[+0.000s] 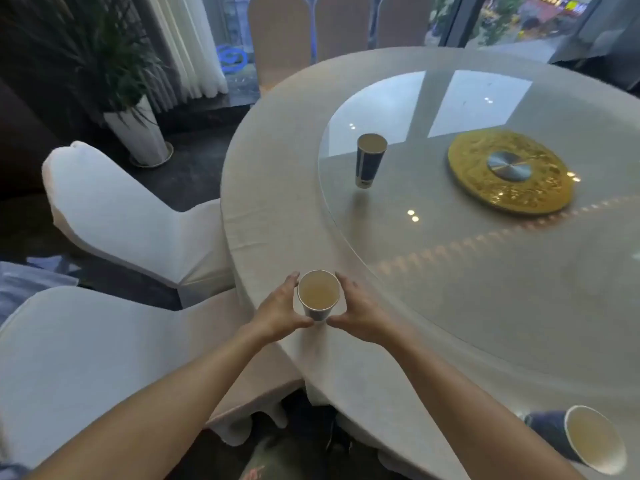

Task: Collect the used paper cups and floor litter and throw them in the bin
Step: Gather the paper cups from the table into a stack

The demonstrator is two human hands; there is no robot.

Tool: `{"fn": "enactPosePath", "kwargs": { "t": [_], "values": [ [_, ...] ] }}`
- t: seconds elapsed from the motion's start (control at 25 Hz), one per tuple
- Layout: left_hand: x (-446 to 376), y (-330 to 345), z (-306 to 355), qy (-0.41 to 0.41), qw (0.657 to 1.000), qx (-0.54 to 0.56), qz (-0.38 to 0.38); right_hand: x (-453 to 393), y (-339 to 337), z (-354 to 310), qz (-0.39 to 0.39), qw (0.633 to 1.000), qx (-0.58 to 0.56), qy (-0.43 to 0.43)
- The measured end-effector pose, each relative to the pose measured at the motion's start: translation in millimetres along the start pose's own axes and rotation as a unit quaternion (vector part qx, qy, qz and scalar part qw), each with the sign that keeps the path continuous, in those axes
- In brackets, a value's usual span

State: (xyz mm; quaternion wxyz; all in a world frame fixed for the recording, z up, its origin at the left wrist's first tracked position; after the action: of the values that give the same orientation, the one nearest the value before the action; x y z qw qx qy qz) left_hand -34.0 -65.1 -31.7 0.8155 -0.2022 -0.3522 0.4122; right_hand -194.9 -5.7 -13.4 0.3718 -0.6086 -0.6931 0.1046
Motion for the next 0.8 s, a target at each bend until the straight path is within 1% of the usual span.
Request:
{"fn": "enactPosePath", "kwargs": {
  "t": [0.08, 0.24, 0.36, 0.48, 0.6, 0.68, 0.72, 0.76, 0.8],
  "values": [
    [-8, 6, -5, -0.016, 0.999, 0.034, -0.005, -11, 0, -1, 0.002, 0.999, -0.025, -0.031],
    [-15, 13, -22, -0.051, 0.993, 0.101, -0.01, -24, 1, -4, -0.004, 0.994, -0.1, -0.04],
    [-27, 7, -18, -0.049, 0.987, 0.15, 0.011, -42, 0, 2, -0.019, 0.985, -0.173, -0.021],
    [-46, -3, -9, -0.028, 0.986, 0.163, 0.02, -60, -15, 5, -0.01, 0.972, -0.235, 0.018],
    [-66, -16, 2, -0.008, 0.982, 0.185, 0.024, -78, -36, -1, -0.03, 0.962, -0.27, 0.043],
    [-78, -25, 7, -0.003, 0.978, 0.207, 0.033, -97, -54, -4, -0.039, 0.962, -0.265, 0.043],
    [-84, -30, 8, -0.005, 0.975, 0.219, 0.041, -107, -67, -6, -0.029, 0.964, -0.261, 0.044],
    [-90, -36, 9, -0.008, 0.97, 0.238, 0.052, -120, -83, -7, 0.006, 0.969, -0.243, 0.048],
    [-96, -41, 11, -0.012, 0.966, 0.252, 0.06, -133, -107, -4, 0.073, 0.976, -0.199, 0.058]
  ]
}}
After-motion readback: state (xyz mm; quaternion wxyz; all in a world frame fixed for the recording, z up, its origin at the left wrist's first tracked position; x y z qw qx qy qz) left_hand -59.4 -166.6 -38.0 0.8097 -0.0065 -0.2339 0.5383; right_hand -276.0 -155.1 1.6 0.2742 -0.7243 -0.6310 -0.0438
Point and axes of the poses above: each hand's wrist, its own x-axis away from the middle knuckle, its own y-axis out of the palm, z = x × y, the point moved 8 cm from there along -x, towards the middle knuckle, and after that the axes turned 1 degree about -y, right-handed, at the moved point
